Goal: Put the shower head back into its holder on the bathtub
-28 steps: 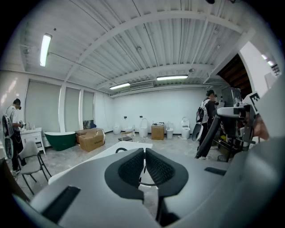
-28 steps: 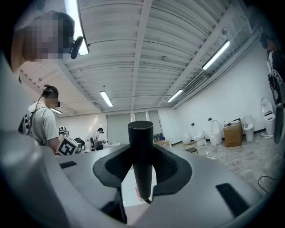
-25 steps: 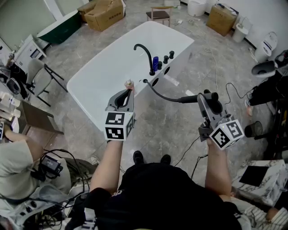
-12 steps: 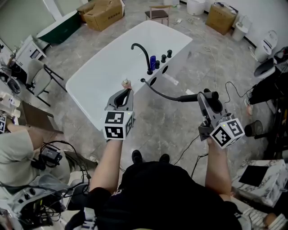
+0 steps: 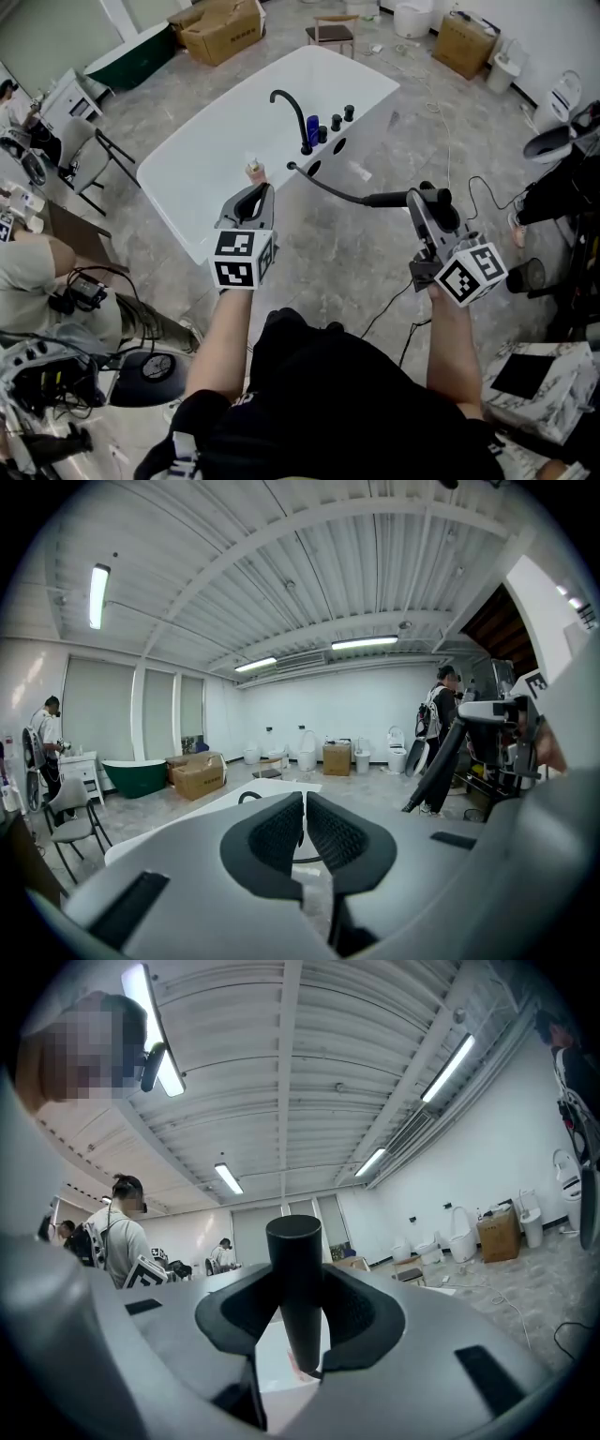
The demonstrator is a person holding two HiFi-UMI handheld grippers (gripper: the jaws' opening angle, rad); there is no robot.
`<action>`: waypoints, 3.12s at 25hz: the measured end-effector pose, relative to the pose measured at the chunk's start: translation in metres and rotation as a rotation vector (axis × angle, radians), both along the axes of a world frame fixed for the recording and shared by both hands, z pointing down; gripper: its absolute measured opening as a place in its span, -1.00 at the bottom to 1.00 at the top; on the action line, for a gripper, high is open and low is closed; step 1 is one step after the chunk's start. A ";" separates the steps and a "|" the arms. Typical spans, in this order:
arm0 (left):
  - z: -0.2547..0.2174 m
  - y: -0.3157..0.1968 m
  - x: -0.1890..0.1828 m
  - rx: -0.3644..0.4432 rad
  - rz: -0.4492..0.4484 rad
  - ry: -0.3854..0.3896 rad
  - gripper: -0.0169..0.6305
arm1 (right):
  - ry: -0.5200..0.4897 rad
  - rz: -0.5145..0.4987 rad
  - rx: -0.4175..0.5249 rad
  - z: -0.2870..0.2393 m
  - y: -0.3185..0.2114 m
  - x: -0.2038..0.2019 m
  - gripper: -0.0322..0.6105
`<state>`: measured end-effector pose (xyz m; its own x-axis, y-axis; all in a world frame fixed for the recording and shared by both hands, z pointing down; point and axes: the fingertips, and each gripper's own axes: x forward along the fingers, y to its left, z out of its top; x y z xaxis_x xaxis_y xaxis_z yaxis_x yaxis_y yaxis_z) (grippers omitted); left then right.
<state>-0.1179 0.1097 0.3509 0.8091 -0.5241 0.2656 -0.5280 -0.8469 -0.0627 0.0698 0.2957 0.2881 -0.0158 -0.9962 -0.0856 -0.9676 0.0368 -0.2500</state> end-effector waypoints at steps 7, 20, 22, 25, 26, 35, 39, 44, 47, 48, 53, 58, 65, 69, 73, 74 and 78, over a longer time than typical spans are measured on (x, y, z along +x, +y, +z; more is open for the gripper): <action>0.015 0.017 0.005 -0.014 -0.023 -0.025 -0.86 | -0.001 -0.030 -0.003 0.004 0.005 0.012 -0.44; 0.045 -0.052 0.049 -0.055 -0.022 -0.047 -0.86 | -0.014 -0.006 -0.030 0.014 -0.063 0.062 -0.44; 0.051 -0.072 0.059 -0.055 -0.025 -0.044 -0.86 | -0.013 0.010 -0.028 0.017 -0.078 0.076 -0.44; 0.056 -0.104 0.077 -0.055 -0.019 -0.044 -0.86 | -0.007 0.025 -0.018 0.014 -0.107 0.094 -0.44; 0.055 -0.117 0.083 -0.056 -0.015 -0.045 -0.86 | -0.004 0.025 -0.016 0.010 -0.120 0.098 -0.44; 0.046 -0.236 0.125 -0.063 0.015 -0.039 -0.86 | 0.004 0.010 -0.029 -0.007 -0.248 0.121 -0.44; 0.044 -0.276 0.127 -0.068 0.011 -0.026 -0.86 | 0.017 -0.010 -0.029 -0.015 -0.295 0.120 -0.44; 0.049 -0.318 0.124 -0.078 0.010 -0.016 -0.86 | 0.042 -0.051 -0.029 -0.020 -0.352 0.105 -0.44; 0.050 -0.331 0.120 -0.088 -0.004 -0.009 -0.86 | 0.044 -0.080 -0.044 -0.018 -0.371 0.098 -0.44; 0.050 -0.334 0.120 -0.092 -0.011 -0.008 -0.86 | 0.042 -0.089 -0.051 -0.016 -0.376 0.098 -0.44; 0.052 -0.350 0.126 -0.101 -0.046 -0.022 -0.86 | 0.028 -0.129 -0.064 -0.013 -0.403 0.112 -0.44; 0.057 -0.375 0.129 -0.106 -0.112 -0.037 -0.86 | 0.009 -0.201 -0.079 -0.001 -0.440 0.123 -0.44; 0.070 -0.412 0.156 -0.130 -0.249 -0.061 -0.86 | -0.015 -0.360 -0.132 0.026 -0.505 0.158 -0.44; 0.085 -0.427 0.185 -0.173 -0.318 -0.073 -0.86 | -0.020 -0.471 -0.151 0.041 -0.541 0.180 -0.44; 0.103 -0.421 0.201 -0.211 -0.404 -0.093 -0.86 | -0.044 -0.608 -0.198 0.071 -0.552 0.182 -0.44; 0.106 -0.416 0.202 -0.216 -0.422 -0.098 -0.86 | -0.049 -0.641 -0.213 0.079 -0.553 0.178 -0.44; 0.118 -0.408 0.190 -0.230 -0.464 -0.118 -0.86 | -0.048 -0.712 -0.261 0.105 -0.560 0.154 -0.44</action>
